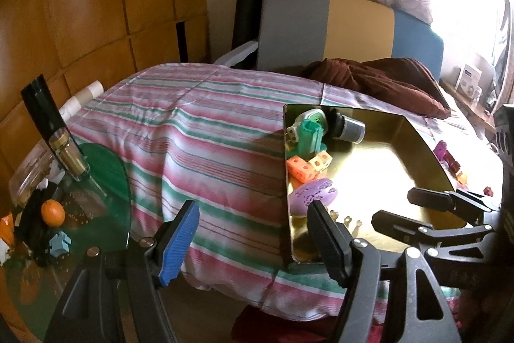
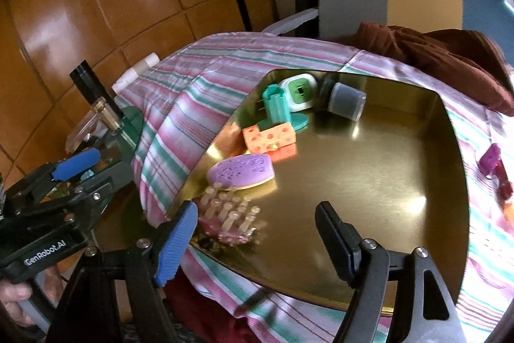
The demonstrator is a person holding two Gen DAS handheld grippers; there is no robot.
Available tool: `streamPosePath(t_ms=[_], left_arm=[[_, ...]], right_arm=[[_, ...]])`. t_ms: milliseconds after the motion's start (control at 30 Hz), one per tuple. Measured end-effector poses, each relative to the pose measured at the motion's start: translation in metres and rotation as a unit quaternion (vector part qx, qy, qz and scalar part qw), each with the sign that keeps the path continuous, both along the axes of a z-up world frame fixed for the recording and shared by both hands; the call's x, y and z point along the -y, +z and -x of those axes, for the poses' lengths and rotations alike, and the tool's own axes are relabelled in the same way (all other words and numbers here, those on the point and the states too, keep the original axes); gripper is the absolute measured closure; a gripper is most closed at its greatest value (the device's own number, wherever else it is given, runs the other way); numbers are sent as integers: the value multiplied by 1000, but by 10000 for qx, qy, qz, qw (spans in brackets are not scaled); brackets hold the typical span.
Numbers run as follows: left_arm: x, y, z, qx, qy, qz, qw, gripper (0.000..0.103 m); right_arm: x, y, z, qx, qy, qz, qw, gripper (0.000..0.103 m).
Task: Organize rigid objects
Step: 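Open the right gripper and withdraw it from the brown toy, then move both grippers back toward the purple, red and yellow toys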
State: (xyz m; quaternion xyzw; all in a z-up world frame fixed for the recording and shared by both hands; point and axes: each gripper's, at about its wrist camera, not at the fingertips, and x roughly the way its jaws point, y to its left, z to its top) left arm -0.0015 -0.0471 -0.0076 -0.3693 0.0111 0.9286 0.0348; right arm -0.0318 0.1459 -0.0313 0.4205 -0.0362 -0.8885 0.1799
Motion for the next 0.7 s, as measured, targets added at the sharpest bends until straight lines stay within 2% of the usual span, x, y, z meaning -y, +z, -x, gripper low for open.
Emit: streamPosePath(t_ms=[400,700], left_arm=[[-33,9,2,-72,-427,110,9990,32],[-63,14,7,-43,-796,41,9968,32]], right_arm=[[-50,16,-6,-247,-531,-263,9979,20],[-111,26,-4,-332,-1149,-466,9917,18]])
